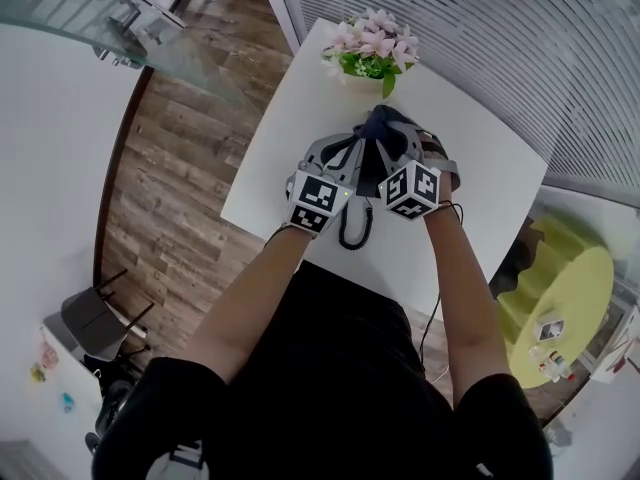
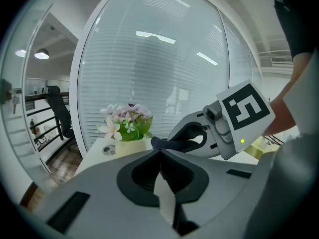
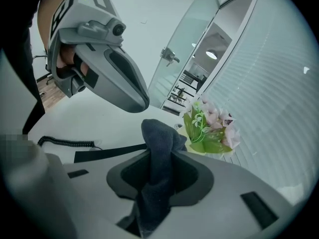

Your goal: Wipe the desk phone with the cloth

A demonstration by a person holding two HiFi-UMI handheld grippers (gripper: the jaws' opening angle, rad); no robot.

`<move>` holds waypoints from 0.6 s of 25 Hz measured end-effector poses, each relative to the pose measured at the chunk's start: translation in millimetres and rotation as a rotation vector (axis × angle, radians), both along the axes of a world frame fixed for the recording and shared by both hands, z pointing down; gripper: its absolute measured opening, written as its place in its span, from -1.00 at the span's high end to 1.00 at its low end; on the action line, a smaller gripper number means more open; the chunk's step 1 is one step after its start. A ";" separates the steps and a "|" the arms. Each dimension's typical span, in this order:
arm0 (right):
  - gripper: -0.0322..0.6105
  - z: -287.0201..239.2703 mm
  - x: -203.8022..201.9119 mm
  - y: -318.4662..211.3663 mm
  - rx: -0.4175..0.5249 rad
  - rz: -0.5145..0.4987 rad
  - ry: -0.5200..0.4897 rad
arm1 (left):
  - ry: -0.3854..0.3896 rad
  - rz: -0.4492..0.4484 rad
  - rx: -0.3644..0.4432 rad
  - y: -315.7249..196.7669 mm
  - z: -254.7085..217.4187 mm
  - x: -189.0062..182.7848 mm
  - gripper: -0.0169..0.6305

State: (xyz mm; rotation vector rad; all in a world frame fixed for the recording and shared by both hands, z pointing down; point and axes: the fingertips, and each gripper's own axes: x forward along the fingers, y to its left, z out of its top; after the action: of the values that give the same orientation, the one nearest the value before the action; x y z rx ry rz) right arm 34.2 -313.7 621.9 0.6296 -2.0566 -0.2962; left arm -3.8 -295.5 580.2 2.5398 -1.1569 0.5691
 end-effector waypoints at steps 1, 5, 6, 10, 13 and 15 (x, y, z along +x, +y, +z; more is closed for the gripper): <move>0.55 0.4 -1.3 -0.8 -0.003 0.000 -0.005 | 0.000 -0.003 -0.004 -0.5 1.6 -1.3 0.91; 0.56 1.4 -2.2 0.4 -0.017 0.001 -0.023 | 0.001 -0.012 -0.019 -0.2 9.3 -5.6 0.91; 0.56 1.9 -2.1 1.0 -0.021 0.005 -0.027 | 0.001 -0.013 -0.023 0.6 11.5 -6.2 0.91; 0.56 3.7 -1.8 2.0 -0.021 0.013 -0.030 | 0.003 -0.012 -0.033 3.2 16.5 -6.3 0.91; 0.56 5.6 -2.2 4.8 -0.023 0.013 -0.027 | 0.002 -0.011 -0.040 5.8 20.5 -6.9 0.91; 0.56 6.7 -1.9 8.0 -0.028 0.015 -0.029 | 0.002 -0.011 -0.045 7.6 22.4 -6.9 0.91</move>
State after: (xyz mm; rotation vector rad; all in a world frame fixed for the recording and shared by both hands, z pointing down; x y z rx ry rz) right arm 32.3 -305.7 628.6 0.6352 -2.0796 -0.2507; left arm -10.8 -287.9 602.6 2.4944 -1.1431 0.5835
